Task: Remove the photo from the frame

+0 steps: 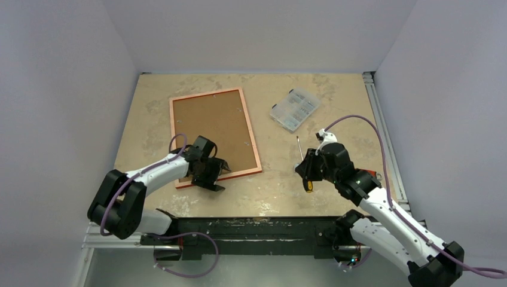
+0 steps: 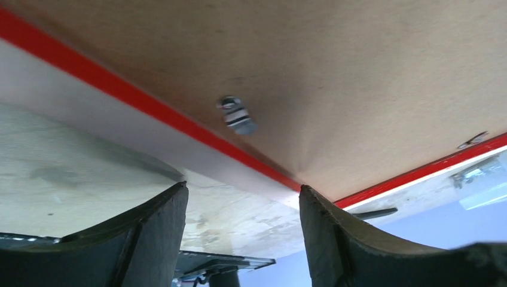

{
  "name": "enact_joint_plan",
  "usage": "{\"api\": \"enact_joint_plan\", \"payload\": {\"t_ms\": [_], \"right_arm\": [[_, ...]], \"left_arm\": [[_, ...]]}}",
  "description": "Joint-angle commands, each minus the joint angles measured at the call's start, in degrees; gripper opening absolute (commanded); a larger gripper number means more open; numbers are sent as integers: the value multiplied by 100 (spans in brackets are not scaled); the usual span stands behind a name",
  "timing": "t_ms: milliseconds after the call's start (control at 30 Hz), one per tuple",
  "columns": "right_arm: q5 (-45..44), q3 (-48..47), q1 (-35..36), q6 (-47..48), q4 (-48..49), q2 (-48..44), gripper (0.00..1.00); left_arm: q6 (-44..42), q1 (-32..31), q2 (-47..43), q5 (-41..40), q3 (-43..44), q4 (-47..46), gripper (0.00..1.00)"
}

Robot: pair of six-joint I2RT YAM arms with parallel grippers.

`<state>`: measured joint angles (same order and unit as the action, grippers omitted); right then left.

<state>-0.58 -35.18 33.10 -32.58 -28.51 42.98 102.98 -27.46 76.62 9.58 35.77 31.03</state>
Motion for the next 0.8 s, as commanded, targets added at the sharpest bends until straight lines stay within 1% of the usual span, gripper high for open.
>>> {"api": "enact_joint_plan", "payload": {"t_ms": [0, 233, 333, 467, 500, 600, 633, 733, 767], "right_arm": [[1, -42, 28, -61, 173, 184, 0], [-54, -94, 21, -36, 243, 356, 0], [4, -135, 22, -35, 277, 427, 0], [-32, -167, 22, -30, 330, 518, 0], [-32, -187, 29, -29, 334, 538, 0], [21, -222, 29, 9, 322, 564, 0], [23, -199, 30, 14, 327, 551, 0], [-49, -100, 28, -9, 338, 500, 0], [-68, -71, 24, -28, 340, 479, 0]], "left_arm": [[327, -28, 352, -167, 547, 228, 64], [237, -55, 754, -82, 612, 283, 54], [83, -64, 826, -271, 589, 413, 49], [-286, -55, 895, -532, 637, 630, 41], [-409, -55, 905, -614, 679, 757, 37], [-992, -42, 896, -916, 784, 949, 16], [-1184, -38, 861, -1085, 839, 1093, 12], [-1883, 76, 575, -1481, 898, 1528, 6], [-2187, 165, 436, -1549, 889, 1594, 3]]}}
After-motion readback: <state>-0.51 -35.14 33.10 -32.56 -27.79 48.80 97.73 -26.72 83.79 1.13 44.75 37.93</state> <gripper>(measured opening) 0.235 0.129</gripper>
